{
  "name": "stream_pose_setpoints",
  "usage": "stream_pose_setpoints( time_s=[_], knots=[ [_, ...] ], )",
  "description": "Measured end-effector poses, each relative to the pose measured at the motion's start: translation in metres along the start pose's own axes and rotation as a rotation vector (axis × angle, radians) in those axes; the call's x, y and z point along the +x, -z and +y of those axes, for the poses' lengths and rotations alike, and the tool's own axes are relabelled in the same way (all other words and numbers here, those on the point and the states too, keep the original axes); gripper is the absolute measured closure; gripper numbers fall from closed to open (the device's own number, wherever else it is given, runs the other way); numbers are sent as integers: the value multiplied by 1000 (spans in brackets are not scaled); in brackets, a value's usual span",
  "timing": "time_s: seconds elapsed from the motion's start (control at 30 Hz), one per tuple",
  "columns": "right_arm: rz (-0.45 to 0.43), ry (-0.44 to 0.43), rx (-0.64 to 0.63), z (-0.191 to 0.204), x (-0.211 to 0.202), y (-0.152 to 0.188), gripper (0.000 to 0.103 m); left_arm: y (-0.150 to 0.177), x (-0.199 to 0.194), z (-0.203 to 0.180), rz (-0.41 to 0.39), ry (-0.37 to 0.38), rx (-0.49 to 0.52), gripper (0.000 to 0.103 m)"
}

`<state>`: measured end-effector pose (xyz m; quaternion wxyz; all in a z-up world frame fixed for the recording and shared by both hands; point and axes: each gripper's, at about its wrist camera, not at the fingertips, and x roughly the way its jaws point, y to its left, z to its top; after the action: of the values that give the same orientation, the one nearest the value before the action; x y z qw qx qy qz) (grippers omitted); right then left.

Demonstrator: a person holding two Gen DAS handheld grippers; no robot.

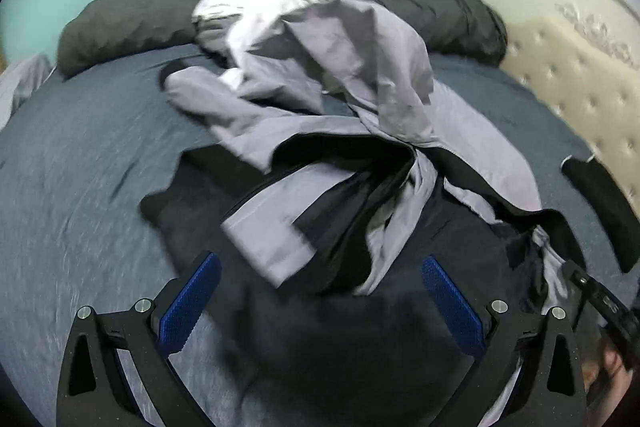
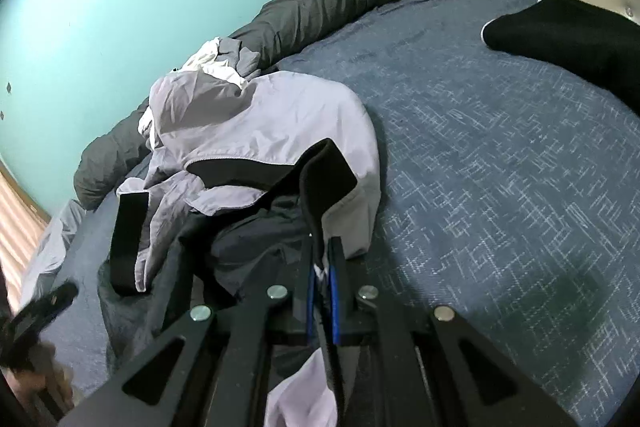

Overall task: Fold clothes
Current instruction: 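Pull the grey-and-black jacket off the pile with the right gripper, then grasp the grey jacket fabric with the left gripper near the right gripper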

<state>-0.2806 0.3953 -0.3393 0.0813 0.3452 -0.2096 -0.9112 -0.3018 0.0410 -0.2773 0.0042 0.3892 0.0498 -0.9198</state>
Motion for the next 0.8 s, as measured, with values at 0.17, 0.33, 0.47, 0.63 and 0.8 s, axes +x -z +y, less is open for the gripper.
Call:
stream_pose_setpoints(
  time_s=[0.17, 0.33, 0.47, 0.63, 0.8],
  knots=[
    [-1, -7, 32, -9, 2, -8, 97, -38, 37, -41, 43, 10, 102, 0],
    [8, -22, 53, -15, 6, -13, 97, -64, 74, -77, 83, 60, 168, 0],
    [15, -39, 63, -17, 9, -13, 97, -79, 98, -91, 116, 71, 175, 1],
    [16, -52, 52, -15, 11, -13, 97, -93, 120, -94, 153, 79, 147, 1],
    [15, -64, 76, -19, 13, -15, 97, -100, 131, -92, 187, 107, 88, 6]
  ],
)
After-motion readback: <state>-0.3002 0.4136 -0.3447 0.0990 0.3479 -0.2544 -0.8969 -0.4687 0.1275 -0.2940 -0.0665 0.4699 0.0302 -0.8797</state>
